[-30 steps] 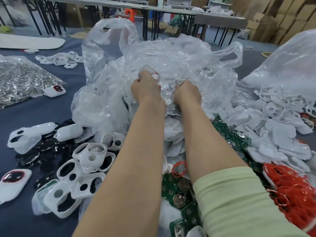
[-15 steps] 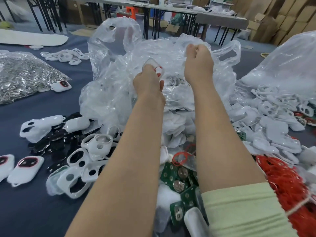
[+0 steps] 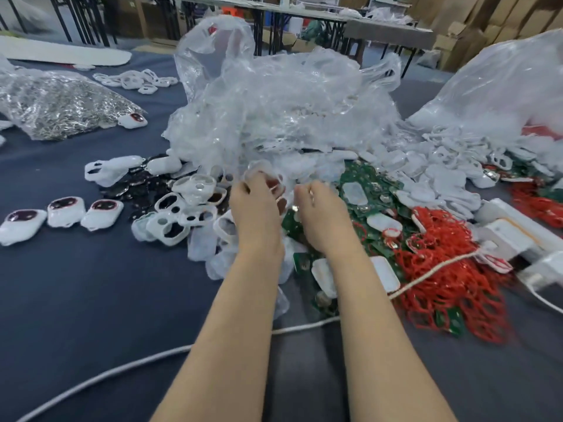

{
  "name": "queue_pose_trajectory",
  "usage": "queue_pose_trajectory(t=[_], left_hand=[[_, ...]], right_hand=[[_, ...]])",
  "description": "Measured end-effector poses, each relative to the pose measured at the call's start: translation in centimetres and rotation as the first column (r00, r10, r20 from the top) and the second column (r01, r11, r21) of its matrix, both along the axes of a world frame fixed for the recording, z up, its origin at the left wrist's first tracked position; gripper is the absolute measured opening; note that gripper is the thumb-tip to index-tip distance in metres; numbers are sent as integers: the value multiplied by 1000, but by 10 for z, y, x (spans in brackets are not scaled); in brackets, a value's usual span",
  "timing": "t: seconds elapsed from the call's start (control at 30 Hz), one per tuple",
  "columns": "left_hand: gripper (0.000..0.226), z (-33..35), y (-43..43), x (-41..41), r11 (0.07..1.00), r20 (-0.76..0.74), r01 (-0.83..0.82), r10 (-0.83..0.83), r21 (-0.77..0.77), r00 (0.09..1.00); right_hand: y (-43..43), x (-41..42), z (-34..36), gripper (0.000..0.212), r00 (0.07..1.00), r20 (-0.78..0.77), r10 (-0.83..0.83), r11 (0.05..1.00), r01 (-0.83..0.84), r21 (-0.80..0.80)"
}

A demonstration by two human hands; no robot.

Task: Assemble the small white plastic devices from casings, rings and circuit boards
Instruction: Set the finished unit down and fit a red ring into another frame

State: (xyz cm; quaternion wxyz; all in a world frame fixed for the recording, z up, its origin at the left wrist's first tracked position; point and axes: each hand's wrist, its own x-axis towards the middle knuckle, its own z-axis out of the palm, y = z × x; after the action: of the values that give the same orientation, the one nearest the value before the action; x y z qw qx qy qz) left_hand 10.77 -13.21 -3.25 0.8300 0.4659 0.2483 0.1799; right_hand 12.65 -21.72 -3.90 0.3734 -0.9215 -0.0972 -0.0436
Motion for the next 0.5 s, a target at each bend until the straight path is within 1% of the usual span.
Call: queue_pose_trajectory(t=[0.07, 0.17, 0.23, 0.33, 0.4, 0.43, 0.5], left_hand=[[16, -14, 3, -7, 998, -8, -46, 46, 49, 999], [16, -21, 14, -8, 998, 60, -47, 44, 36, 997], [16, -24, 21, -7, 998, 61, -51, 50, 28, 997], [14, -24, 26, -6, 998, 39, -37, 39, -47, 999], [10, -22, 27, -6, 998, 28, -13, 15, -69, 1000], [9, -21, 26, -6, 999, 16, 2, -1, -54, 1000], [11, -20, 26, -7, 1000, -14, 16, -16, -17, 1000]], right_hand=[[5, -7, -11, 32, 997, 80, 19, 995, -11, -104], [16, -15, -20, 37, 978, 201, 63, 962, -6, -274], [16, -19, -23, 36, 974, 212, 80, 954, -14, -298], [5, -17, -18, 30, 979, 150, 139, 977, -111, -182], [-4, -15, -11, 29, 982, 65, 177, 984, -176, -23], [-8, -15, -7, 31, 982, 15, 187, 980, -187, 67], [-11, -16, 0, 42, 984, -47, 173, 969, -161, 186]])
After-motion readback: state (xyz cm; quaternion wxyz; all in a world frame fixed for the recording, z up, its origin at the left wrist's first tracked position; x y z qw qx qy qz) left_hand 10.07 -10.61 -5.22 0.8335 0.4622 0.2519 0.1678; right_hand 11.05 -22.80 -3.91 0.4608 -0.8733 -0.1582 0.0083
